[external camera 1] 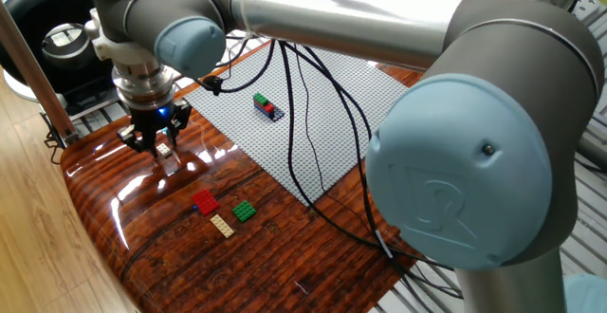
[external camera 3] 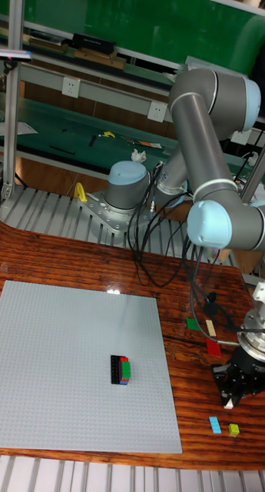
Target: Build with small Lego blocks
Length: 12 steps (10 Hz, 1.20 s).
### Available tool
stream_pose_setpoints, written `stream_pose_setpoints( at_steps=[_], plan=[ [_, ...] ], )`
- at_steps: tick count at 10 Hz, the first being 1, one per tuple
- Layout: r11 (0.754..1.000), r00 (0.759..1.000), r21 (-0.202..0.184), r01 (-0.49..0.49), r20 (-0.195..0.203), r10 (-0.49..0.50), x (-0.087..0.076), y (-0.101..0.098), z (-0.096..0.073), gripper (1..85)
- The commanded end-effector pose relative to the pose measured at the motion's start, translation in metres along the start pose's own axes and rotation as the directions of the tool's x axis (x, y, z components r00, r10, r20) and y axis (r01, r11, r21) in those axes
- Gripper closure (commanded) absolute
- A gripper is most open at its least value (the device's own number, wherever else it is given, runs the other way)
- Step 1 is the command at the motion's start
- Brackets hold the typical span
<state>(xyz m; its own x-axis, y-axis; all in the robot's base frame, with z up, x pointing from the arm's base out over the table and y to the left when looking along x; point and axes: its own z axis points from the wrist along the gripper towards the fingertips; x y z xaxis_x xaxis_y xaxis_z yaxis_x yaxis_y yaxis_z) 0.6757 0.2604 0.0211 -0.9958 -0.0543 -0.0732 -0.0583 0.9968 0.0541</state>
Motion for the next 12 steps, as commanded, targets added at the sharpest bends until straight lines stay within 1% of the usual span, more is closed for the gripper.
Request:
stream_pose_setpoints(
  at_steps=[1,2,3,4,5,6,7,8,9,10,11,12],
  plan=[
    [0.998,0.998,-0.024,0.056,-0.015,-0.057,0.016,-0.003,-0.022,84.3],
    [0.997,0.998,-0.034,0.063,0.003,-0.063,0.011,0.0,-0.022,84.3],
    [0.998,0.999,-0.048,0.041,0.024,-0.04,0.006,0.004,-0.023,84.3],
    [0.999,0.999,-0.034,0.014,0.033,-0.013,0.003,0.0,-0.023,84.3],
    [1.0,0.999,-0.012,-0.012,0.031,0.012,0.003,-0.006,-0.022,84.3],
    [1.0,1.0,-0.006,-0.019,0.025,0.019,0.005,-0.008,-0.022,84.3],
    [1.0,1.0,0.007,-0.023,0.018,0.023,0.007,-0.011,-0.022,84.3],
    [1.0,1.0,0.025,-0.014,0.006,0.014,0.01,-0.016,-0.022,84.3],
    [1.0,1.0,0.026,0.011,-0.008,-0.01,0.014,-0.016,-0.022,84.3],
    [0.999,0.999,0.032,0.037,-0.028,-0.036,0.021,-0.032,-0.025,84.3],
    [0.997,0.997,0.052,0.065,-0.046,-0.062,0.03,-0.057,-0.029,84.3],
    [0.994,0.994,0.058,0.093,-0.055,-0.089,0.037,-0.077,-0.033,84.3]
  ],
)
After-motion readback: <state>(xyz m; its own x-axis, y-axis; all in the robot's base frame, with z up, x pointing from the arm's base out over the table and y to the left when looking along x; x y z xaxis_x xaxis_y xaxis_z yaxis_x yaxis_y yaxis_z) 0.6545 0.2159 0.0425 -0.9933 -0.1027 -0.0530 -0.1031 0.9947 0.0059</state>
